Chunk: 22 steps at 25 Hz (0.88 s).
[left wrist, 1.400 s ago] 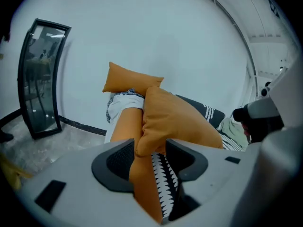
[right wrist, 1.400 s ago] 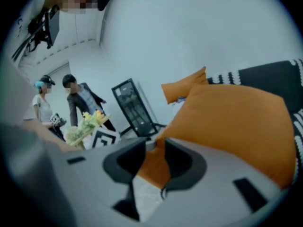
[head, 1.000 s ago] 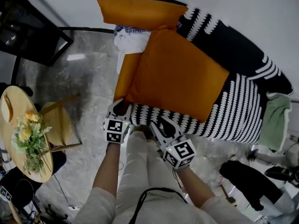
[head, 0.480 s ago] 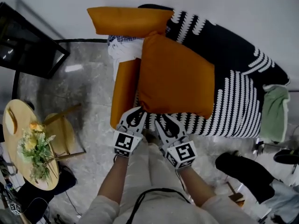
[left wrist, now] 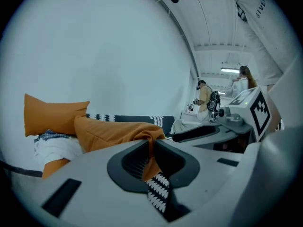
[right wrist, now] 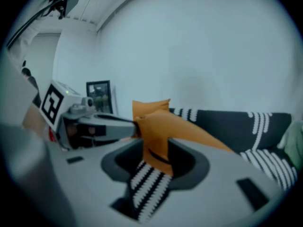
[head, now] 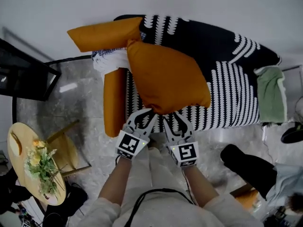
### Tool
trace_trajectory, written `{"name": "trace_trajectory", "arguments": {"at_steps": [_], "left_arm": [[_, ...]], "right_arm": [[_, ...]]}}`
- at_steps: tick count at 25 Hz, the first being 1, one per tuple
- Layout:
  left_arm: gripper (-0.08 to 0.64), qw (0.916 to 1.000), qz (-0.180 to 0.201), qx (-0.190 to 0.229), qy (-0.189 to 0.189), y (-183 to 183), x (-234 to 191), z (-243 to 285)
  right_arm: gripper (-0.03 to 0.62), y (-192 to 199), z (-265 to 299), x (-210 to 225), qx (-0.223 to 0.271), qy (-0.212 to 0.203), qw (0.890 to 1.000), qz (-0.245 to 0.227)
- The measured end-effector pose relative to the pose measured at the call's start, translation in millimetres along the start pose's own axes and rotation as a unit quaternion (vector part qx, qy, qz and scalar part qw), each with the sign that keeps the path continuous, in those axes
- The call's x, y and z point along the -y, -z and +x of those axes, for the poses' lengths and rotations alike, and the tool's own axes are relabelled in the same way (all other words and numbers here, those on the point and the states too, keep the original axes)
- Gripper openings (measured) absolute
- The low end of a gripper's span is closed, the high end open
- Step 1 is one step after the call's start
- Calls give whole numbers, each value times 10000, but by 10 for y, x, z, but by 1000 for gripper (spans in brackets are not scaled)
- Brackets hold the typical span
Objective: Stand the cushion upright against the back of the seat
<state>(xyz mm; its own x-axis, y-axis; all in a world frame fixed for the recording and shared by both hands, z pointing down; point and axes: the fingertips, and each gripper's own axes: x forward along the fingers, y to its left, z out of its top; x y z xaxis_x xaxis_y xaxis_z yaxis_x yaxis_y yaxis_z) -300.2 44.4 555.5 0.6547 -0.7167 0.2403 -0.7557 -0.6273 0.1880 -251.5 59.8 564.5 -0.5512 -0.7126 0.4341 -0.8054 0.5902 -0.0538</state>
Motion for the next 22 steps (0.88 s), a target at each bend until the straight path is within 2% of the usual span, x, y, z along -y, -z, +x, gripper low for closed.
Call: {"name": "trace_trajectory", "arguments": {"at_steps": [5, 10, 16, 18, 22], "left_arm": [[66, 9966, 219, 90, 787, -345, 367, 392], [66, 9890, 205, 81, 1464, -563, 683, 732], [66, 9775, 167, 74, 2100, -825, 838, 1056], [66, 9727, 112, 99, 2318, -894, 891, 1147], [67, 9658, 160, 254, 2577, -1105, 1028, 1293]], "right_arm": [[221, -47, -174, 410, -144, 602, 9959, -655], [253, -136, -220, 707, -139, 807, 9891, -1220], [253, -413, -288, 1087, 139, 1355, 9819, -1318], [250, -482, -313, 1219, 253, 1540, 9813, -1128], [167, -581, -358, 1505, 431, 1890, 9789, -650]]}}
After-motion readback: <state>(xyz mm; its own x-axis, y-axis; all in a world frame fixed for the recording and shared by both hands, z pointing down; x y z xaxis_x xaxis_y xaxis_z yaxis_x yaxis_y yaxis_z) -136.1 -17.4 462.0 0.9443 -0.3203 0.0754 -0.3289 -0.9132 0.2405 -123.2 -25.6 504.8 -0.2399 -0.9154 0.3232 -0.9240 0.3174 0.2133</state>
